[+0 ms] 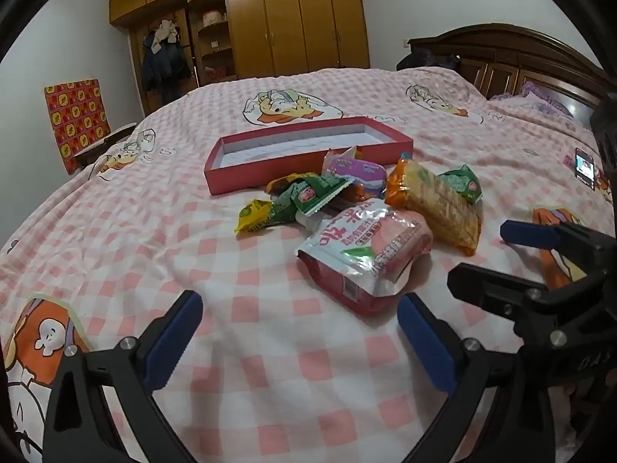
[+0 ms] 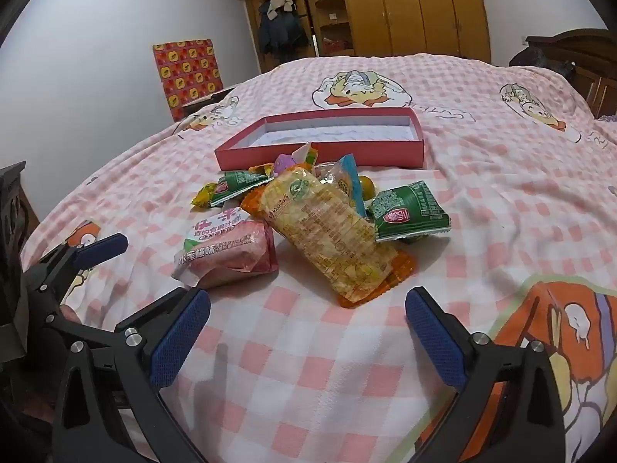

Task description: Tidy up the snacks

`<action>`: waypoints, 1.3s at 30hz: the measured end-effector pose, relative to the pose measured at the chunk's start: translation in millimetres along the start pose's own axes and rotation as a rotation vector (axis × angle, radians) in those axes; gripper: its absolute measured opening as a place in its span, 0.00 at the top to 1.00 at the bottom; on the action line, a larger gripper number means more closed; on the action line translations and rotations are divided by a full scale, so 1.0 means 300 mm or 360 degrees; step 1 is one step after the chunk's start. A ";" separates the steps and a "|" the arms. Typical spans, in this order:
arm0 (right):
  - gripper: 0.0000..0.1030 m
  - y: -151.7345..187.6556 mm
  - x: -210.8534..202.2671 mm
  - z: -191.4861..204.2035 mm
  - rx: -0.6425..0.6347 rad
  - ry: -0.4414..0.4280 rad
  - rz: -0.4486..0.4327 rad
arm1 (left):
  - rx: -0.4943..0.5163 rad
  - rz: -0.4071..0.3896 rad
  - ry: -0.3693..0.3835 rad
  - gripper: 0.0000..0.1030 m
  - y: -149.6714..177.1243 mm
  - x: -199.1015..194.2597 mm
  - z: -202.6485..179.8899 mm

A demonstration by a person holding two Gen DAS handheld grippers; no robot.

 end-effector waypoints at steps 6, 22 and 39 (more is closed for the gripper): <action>0.00 0.000 -0.001 0.002 -0.0005 -0.0008 -0.0011 | -0.0003 -0.0005 -0.0005 0.00 -0.001 -0.002 0.003; 0.00 0.002 0.006 0.000 0.0018 -0.0046 0.0016 | -0.0003 -0.0022 -0.0021 0.00 -0.009 -0.021 0.001; 0.00 0.009 0.008 0.001 0.0026 -0.0052 0.0019 | -0.0002 -0.0022 -0.0018 0.00 -0.008 -0.026 -0.001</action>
Point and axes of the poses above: each gripper's, at about its wrist camera, not at the fingertips, and x roughly the way its jaws point, z to its left, y to its underside, the point moved 7 cm from there along x, roughly the way its jaws point, and after that the axes turned 1 degree about -x, right-handed, at the moved point
